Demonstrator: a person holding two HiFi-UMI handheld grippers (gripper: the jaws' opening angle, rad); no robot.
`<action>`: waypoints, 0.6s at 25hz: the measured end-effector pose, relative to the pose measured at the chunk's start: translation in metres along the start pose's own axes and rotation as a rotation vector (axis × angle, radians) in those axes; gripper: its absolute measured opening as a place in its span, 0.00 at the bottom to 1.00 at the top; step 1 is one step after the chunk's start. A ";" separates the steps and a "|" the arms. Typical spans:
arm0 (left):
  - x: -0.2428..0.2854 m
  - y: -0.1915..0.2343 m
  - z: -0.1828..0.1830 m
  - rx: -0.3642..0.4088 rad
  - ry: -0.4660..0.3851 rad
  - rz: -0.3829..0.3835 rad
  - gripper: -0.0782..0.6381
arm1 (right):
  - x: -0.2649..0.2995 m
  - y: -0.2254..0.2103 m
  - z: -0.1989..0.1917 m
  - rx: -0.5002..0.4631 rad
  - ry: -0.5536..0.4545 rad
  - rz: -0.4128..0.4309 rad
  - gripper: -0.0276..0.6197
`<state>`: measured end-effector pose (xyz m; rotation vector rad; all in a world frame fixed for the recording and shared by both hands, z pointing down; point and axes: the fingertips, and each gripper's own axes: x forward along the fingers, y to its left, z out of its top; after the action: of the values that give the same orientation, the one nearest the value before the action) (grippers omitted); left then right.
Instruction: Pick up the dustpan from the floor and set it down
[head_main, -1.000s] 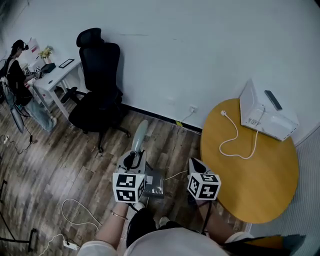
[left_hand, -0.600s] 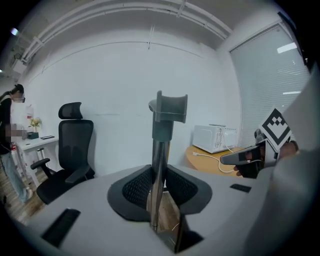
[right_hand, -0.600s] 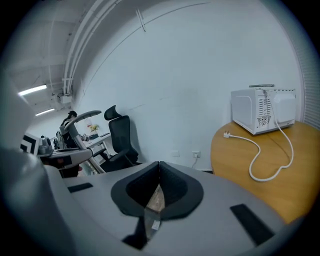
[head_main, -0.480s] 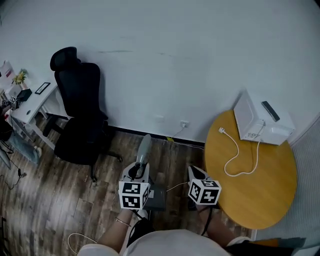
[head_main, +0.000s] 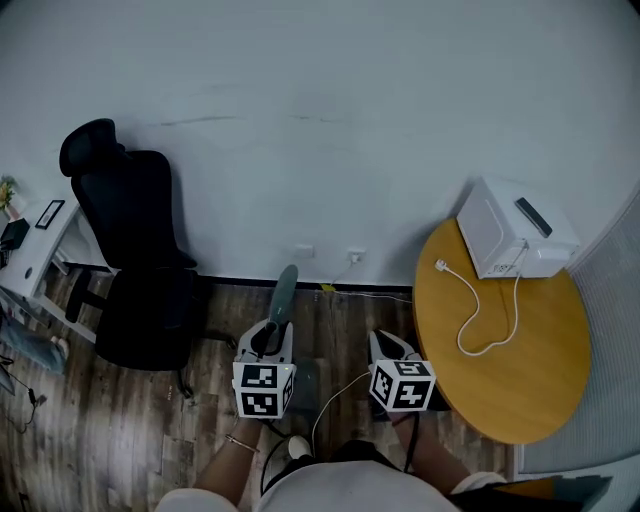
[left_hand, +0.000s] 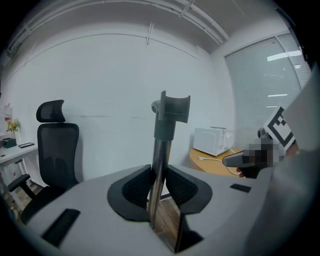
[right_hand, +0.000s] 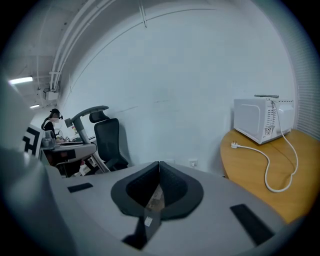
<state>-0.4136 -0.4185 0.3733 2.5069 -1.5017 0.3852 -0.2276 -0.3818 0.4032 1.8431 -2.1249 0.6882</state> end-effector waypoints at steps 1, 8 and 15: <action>0.004 0.004 0.001 0.004 0.001 0.000 0.24 | 0.003 0.000 0.001 0.000 0.002 -0.006 0.09; 0.038 0.022 0.001 0.026 0.013 0.015 0.24 | 0.030 -0.013 0.005 0.009 0.013 -0.028 0.09; 0.069 0.018 -0.007 0.019 0.052 0.040 0.24 | 0.063 -0.029 0.027 -0.080 -0.001 -0.021 0.09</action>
<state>-0.3990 -0.4818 0.4023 2.4644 -1.5384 0.4690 -0.2072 -0.4516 0.4156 1.8218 -2.0987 0.5886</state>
